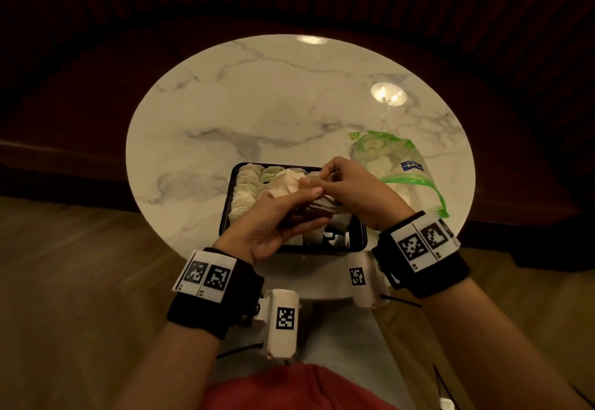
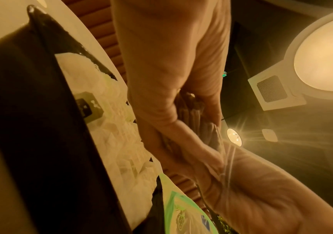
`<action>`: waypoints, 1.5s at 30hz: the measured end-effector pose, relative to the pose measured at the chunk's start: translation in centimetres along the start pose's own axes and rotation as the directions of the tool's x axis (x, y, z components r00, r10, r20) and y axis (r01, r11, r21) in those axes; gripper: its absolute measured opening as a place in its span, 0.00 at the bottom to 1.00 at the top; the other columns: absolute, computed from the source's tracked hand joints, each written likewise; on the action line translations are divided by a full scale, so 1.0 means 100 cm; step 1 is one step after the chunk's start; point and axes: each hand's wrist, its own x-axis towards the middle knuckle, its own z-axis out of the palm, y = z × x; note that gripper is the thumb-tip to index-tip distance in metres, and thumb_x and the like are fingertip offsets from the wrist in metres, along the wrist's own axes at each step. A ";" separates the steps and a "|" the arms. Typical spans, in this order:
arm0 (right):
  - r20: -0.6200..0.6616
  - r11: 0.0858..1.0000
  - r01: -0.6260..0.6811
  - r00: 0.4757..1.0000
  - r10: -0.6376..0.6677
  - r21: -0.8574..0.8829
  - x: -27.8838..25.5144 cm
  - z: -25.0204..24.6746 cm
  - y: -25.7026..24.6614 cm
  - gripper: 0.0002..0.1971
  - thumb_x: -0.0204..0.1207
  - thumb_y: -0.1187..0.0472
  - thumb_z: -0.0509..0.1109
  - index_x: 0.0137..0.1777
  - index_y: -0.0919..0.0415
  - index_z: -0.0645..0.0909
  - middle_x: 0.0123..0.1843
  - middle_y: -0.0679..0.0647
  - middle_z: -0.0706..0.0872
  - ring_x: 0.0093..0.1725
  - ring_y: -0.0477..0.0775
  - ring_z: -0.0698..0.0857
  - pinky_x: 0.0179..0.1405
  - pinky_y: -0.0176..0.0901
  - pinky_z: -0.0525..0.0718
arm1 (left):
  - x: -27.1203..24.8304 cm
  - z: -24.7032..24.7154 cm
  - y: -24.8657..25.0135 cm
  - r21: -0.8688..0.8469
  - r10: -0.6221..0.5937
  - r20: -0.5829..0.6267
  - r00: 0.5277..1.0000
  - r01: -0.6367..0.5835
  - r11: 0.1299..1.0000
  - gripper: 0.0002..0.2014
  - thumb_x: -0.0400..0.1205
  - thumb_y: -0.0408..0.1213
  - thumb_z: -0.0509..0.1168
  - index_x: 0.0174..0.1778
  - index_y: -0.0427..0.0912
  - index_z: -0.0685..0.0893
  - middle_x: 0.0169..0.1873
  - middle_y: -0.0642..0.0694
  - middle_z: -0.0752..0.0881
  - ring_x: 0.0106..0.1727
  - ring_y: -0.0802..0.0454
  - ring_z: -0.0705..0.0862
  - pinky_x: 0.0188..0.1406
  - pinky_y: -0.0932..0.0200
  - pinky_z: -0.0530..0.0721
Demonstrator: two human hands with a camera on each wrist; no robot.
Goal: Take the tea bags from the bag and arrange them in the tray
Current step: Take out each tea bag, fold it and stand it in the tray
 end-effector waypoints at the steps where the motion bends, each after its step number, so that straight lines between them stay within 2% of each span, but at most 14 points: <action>1: -0.005 0.998 -0.006 1.000 0.007 0.064 -0.001 0.001 0.000 0.12 0.77 0.53 0.74 0.47 0.59 0.76 0.41 0.56 0.82 0.34 0.47 0.81 0.27 0.35 0.78 | 0.000 -0.001 0.001 -0.010 0.018 0.001 1.000 -0.018 1.000 0.15 0.79 0.28 0.69 0.62 0.35 0.84 0.50 0.37 0.91 0.47 0.46 0.92 0.40 0.58 0.91; 5: 0.031 0.880 -0.089 0.996 0.084 0.466 -0.009 -0.003 -0.005 0.14 0.83 0.52 0.66 0.56 0.64 0.79 0.40 0.53 0.85 0.35 0.46 0.86 0.32 0.39 0.87 | -0.001 -0.004 0.003 -0.041 0.074 0.000 0.997 -0.074 0.996 0.09 0.79 0.24 0.67 0.53 0.35 0.87 0.47 0.38 0.91 0.46 0.46 0.91 0.40 0.60 0.90; 8: 0.103 0.779 -0.104 0.993 0.051 0.618 -0.013 -0.010 -0.004 0.09 0.83 0.64 0.64 0.61 0.65 0.78 0.50 0.61 0.85 0.41 0.52 0.87 0.44 0.43 0.89 | -0.001 -0.005 0.003 -0.062 0.111 0.000 0.994 -0.111 0.992 0.14 0.79 0.24 0.67 0.61 0.33 0.84 0.51 0.37 0.91 0.49 0.46 0.91 0.42 0.58 0.90; 11: 0.120 0.817 -0.087 0.993 0.022 0.570 -0.018 -0.016 -0.002 0.14 0.81 0.76 0.60 0.62 0.63 0.78 0.55 0.63 0.85 0.46 0.53 0.87 0.48 0.42 0.88 | -0.001 -0.007 0.003 -0.048 0.140 0.000 0.990 -0.140 0.989 0.16 0.78 0.23 0.67 0.62 0.34 0.83 0.50 0.39 0.91 0.48 0.47 0.91 0.41 0.58 0.90; 14: 0.104 0.860 -0.015 0.994 -0.044 0.509 -0.024 -0.021 -0.001 0.18 0.80 0.81 0.58 0.63 0.63 0.77 0.54 0.61 0.88 0.48 0.54 0.88 0.48 0.41 0.88 | -0.001 -0.009 0.004 -0.021 0.175 -0.001 0.985 -0.175 0.984 0.17 0.76 0.24 0.69 0.62 0.36 0.84 0.53 0.37 0.91 0.51 0.46 0.91 0.46 0.56 0.90; 16: 0.070 0.877 0.032 0.995 -0.075 0.480 -0.027 -0.023 -0.001 0.17 0.80 0.81 0.60 0.62 0.63 0.77 0.52 0.60 0.89 0.50 0.55 0.88 0.49 0.40 0.89 | -0.001 -0.011 0.005 -0.004 0.193 0.001 0.981 -0.193 0.981 0.20 0.74 0.26 0.70 0.63 0.35 0.84 0.56 0.36 0.89 0.55 0.44 0.90 0.49 0.53 0.90; 19: 0.011 0.879 0.076 0.996 -0.092 0.471 -0.030 -0.025 -0.001 0.15 0.78 0.79 0.64 0.61 0.66 0.79 0.47 0.59 0.86 0.47 0.54 0.89 0.52 0.41 0.89 | 0.000 -0.010 0.006 0.024 0.224 -0.023 0.974 -0.224 0.974 0.15 0.77 0.27 0.69 0.61 0.37 0.85 0.56 0.37 0.89 0.55 0.45 0.89 0.47 0.52 0.90; 24: -0.012 0.856 0.067 0.997 -0.071 0.513 -0.036 -0.022 -0.005 0.10 0.76 0.76 0.68 0.56 0.68 0.82 0.46 0.63 0.86 0.45 0.56 0.89 0.46 0.39 0.89 | 0.001 -0.008 0.005 0.126 0.292 -0.050 0.955 -0.284 0.951 0.10 0.79 0.29 0.71 0.55 0.39 0.88 0.46 0.41 0.91 0.47 0.49 0.90 0.44 0.51 0.91; 27: -0.059 0.921 0.087 0.996 -0.070 0.379 -0.036 -0.017 -0.004 0.05 0.74 0.68 0.74 0.47 0.60 0.87 0.42 0.53 0.89 0.40 0.44 0.85 0.38 0.37 0.79 | 0.001 -0.006 0.003 0.179 0.345 -0.059 0.937 -0.330 0.927 0.11 0.79 0.31 0.71 0.57 0.37 0.87 0.47 0.40 0.91 0.48 0.44 0.91 0.43 0.53 0.91; 29: -0.077 0.929 0.097 0.994 -0.075 0.357 -0.035 -0.014 -0.003 0.03 0.73 0.66 0.76 0.44 0.58 0.88 0.39 0.50 0.90 0.37 0.41 0.83 0.35 0.35 0.74 | 0.000 -0.005 0.003 0.194 0.380 -0.049 0.924 -0.364 0.911 0.11 0.80 0.31 0.71 0.58 0.37 0.86 0.48 0.40 0.91 0.49 0.44 0.91 0.42 0.55 0.90; 31: -0.072 0.893 0.097 0.995 -0.073 0.439 -0.035 -0.011 -0.003 0.03 0.73 0.70 0.74 0.44 0.63 0.86 0.37 0.52 0.90 0.36 0.44 0.86 0.34 0.32 0.80 | -0.001 -0.004 0.003 0.194 0.404 -0.039 0.914 -0.390 0.900 0.12 0.80 0.32 0.70 0.60 0.36 0.86 0.48 0.41 0.91 0.49 0.45 0.91 0.42 0.56 0.89; 34: -0.084 0.867 0.110 0.993 -0.079 0.486 -0.035 -0.009 -0.004 0.04 0.72 0.72 0.74 0.44 0.66 0.85 0.38 0.57 0.89 0.36 0.50 0.89 0.39 0.36 0.87 | -0.002 -0.004 0.004 0.167 0.416 -0.028 0.909 -0.406 0.899 0.14 0.81 0.31 0.69 0.63 0.35 0.85 0.50 0.40 0.91 0.51 0.46 0.90 0.43 0.56 0.89; 41: -0.121 0.923 0.123 0.989 -0.084 0.364 -0.037 -0.007 -0.006 0.10 0.74 0.67 0.75 0.54 0.59 0.85 0.46 0.55 0.90 0.38 0.43 0.88 0.30 0.32 0.82 | -0.002 -0.002 0.004 0.112 0.407 -0.002 0.913 -0.404 0.908 0.13 0.82 0.32 0.68 0.62 0.34 0.85 0.51 0.39 0.91 0.52 0.45 0.90 0.44 0.54 0.89; 45: -0.056 0.903 0.100 0.995 -0.084 0.417 -0.038 -0.008 -0.007 0.05 0.76 0.69 0.72 0.49 0.60 0.86 0.39 0.51 0.91 0.38 0.46 0.89 0.33 0.33 0.84 | -0.003 -0.003 0.005 0.125 0.395 0.008 0.919 -0.393 0.911 0.12 0.83 0.35 0.67 0.61 0.36 0.85 0.53 0.39 0.90 0.52 0.45 0.90 0.47 0.52 0.90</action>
